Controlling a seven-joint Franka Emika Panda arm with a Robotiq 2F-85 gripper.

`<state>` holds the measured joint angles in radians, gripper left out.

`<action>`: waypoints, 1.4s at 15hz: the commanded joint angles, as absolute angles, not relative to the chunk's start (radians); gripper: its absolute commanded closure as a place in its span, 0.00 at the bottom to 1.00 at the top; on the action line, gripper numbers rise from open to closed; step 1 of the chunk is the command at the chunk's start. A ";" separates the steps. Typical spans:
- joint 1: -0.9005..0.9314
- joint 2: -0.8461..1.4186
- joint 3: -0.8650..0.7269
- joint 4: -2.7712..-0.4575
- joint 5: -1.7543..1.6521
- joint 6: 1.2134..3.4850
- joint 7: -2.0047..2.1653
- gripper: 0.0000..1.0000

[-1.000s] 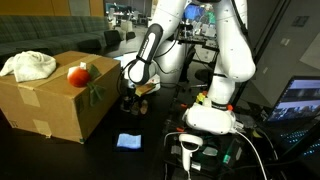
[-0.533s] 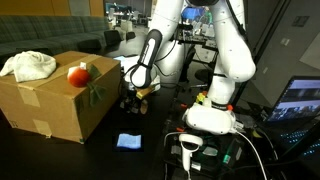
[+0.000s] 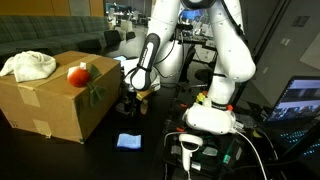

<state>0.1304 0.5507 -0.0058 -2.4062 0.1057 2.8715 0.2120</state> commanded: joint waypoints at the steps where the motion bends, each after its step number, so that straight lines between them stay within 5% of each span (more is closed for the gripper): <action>1: 0.133 0.573 -0.011 -2.390 0.088 2.896 0.198 0.32; 4: 0.135 0.573 -0.011 -2.387 0.089 2.897 0.198 0.57; 6: 0.132 0.569 -0.006 -2.388 0.090 2.899 0.193 0.65; 21: 0.112 0.300 0.043 -2.571 0.075 2.682 0.082 0.66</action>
